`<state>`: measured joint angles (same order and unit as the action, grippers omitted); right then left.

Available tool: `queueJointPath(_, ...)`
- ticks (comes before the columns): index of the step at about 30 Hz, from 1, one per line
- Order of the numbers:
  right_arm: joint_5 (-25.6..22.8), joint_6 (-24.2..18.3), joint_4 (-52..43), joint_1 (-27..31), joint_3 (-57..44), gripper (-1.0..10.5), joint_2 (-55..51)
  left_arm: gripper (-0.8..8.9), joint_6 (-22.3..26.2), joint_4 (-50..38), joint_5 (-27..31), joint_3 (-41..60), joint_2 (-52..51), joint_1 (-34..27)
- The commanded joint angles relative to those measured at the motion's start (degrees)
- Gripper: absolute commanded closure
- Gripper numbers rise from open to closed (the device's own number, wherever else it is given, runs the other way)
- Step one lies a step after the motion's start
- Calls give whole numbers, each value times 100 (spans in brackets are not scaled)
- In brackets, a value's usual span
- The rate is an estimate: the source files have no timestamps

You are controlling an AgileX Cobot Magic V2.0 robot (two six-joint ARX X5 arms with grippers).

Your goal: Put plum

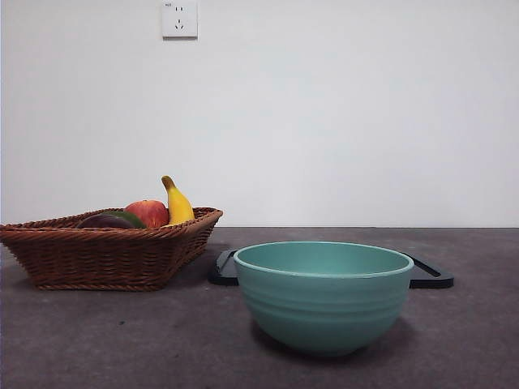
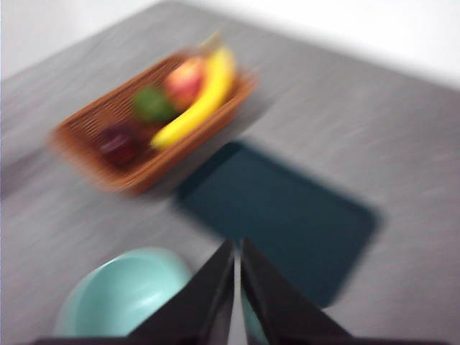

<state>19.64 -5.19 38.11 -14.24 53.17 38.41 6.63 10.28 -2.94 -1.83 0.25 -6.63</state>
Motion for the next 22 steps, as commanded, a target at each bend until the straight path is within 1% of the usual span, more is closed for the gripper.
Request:
queueJointPath(1,-22,-133,-748,632,-551,940,-455,807,-28,44,-2,116,-7,-22)
queueJointPath(2,-26,-142,-994,800,-780,940,-629,807,-28,44,-2,116,-7,-22)
queueJointPath(5,-157,-177,-2085,1403,-1969,940,-1565,807,-28,44,-2,116,-7,-22)
queueJointPath(8,-361,-160,-2559,1602,-2645,940,-2094,807,-28,44,-2,116,-7,-22)
queueJointPath(15,-962,-85,-3237,1707,-3912,940,-3051,807,-28,44,-2,116,-7,-22)
queueJointPath(19,-1091,7,-3471,1707,-4439,940,-3386,807,-28,44,-2,116,-7,-22)
queueJointPath(22,-1091,55,-3676,1707,-4767,940,-3556,807,-28,44,-2,116,-7,-22)
